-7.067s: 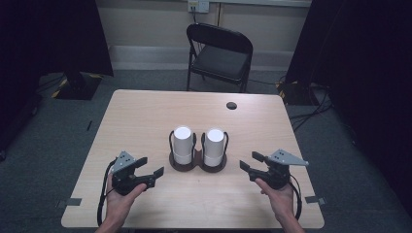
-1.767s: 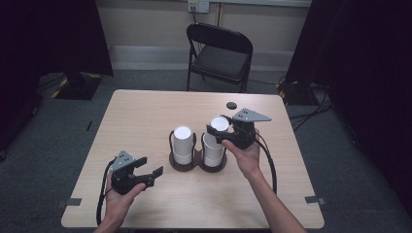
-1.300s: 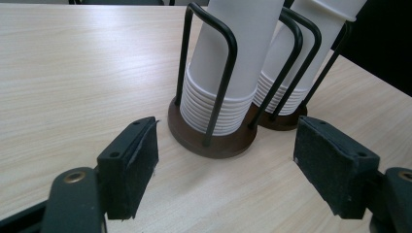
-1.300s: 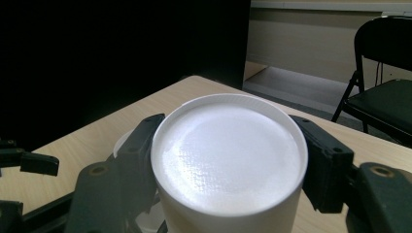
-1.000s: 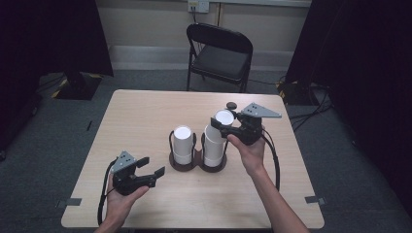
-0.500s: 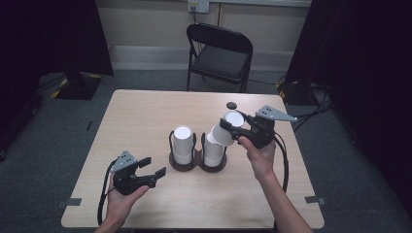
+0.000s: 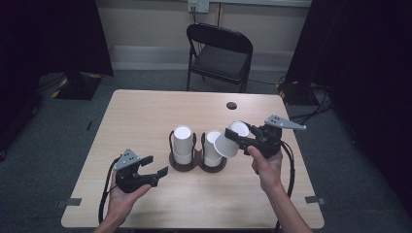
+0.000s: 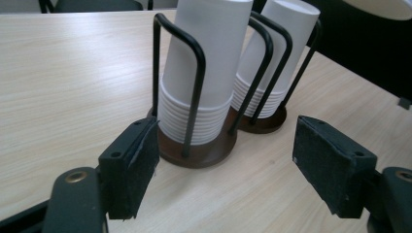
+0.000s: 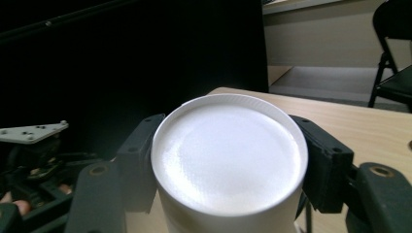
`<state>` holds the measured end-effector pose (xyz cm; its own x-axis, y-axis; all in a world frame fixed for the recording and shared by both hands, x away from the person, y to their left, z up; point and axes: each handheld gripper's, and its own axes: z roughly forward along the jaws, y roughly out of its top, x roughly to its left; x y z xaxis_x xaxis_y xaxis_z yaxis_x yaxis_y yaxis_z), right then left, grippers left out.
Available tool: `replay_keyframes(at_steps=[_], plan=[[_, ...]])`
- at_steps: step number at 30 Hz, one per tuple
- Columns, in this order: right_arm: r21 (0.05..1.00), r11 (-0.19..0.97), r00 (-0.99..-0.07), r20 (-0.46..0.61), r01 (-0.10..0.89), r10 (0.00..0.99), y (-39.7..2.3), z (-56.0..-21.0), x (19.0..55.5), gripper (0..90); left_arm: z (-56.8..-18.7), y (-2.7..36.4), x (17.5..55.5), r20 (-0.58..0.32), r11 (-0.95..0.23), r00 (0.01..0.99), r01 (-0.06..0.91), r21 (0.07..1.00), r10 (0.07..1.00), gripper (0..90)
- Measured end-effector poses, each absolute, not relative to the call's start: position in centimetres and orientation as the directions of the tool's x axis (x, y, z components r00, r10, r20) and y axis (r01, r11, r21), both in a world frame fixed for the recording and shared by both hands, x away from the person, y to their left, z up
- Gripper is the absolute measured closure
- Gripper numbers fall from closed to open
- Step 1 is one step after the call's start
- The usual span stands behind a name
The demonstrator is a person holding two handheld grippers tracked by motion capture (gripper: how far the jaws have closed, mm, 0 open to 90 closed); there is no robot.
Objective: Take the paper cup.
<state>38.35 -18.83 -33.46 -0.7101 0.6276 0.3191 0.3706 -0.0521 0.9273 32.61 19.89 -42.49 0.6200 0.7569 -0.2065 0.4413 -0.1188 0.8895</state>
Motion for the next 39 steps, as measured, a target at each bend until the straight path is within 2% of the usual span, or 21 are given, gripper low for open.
replay_keyframes(at_steps=[3,8,11,12,17,20,25,26,28,29,39], plan=[[0.904,-0.101,-0.717,0.393,0.415,0.576,-18.9,-33.6,37.7,34.0,-41.7,19.4,32.6,-0.204,-0.107,0.636,0.415,0.904,0.745,21.9],[0.886,-0.145,-0.714,0.443,0.44,0.542,-19.2,-33.4,37.4,34.1,-40.9,18.1,32.8,-0.168,-0.131,0.646,0.388,0.912,0.745,20.2],[0.876,-0.169,-0.71,0.467,0.451,0.527,-19.1,-33.2,37.2,34.0,-40.1,16.9,33.2,-0.152,-0.144,0.665,0.368,0.919,0.731,27.0],[0.872,-0.178,-0.709,0.477,0.456,0.52,-19.1,-33.3,37.3,34.1,-39.5,16.0,33.3,-0.112,-0.167,0.685,0.327,0.93,0.72,30.0],[0.857,-0.22,-0.705,0.51,0.466,0.492,-18.6,-33.4,37.4,34.1,-39.1,14.7,33.2,-0.11,-0.131,0.696,0.283,0.95,0.71,35.2],[0.848,-0.229,-0.705,0.527,0.479,0.476,-17.8,-33.6,37.5,34.1,-39.3,14.0,33.0,-0.112,-0.124,0.718,0.268,0.955,0.687,44.5],[0.833,-0.247,-0.706,0.552,0.496,0.444,-16.8,-34.2,37.2,34.1,-39.8,13.4,32.4,-0.096,-0.14,0.733,0.254,0.957,0.674,50.8],[0.805,-0.285,-0.695,0.593,0.52,0.407,-16.5,-34.7,37.2,34.1,-39.8,13.4,32.3,-0.094,-0.138,0.738,0.247,0.959,0.669,54.0],[0.794,-0.296,-0.692,0.608,0.531,0.39,-16.3,-35.0,37.2,34.1,-39.7,13.4,32.1,-0.086,-0.138,0.737,0.237,0.962,0.67,55.3],[0.776,-0.303,-0.68,0.63,0.553,0.375,-15.9,-35.7,37.3,34.2,-39.6,13.4,32.0,-0.082,-0.138,0.736,0.233,0.963,0.672,59.3],[0.714,-0.3,-0.642,0.7,0.633,0.312,-14.6,-37.4,36.6,34.1,-39.5,13.0,31.3,-0.006,-0.172,0.736,0.167,0.971,0.677,65.7]])
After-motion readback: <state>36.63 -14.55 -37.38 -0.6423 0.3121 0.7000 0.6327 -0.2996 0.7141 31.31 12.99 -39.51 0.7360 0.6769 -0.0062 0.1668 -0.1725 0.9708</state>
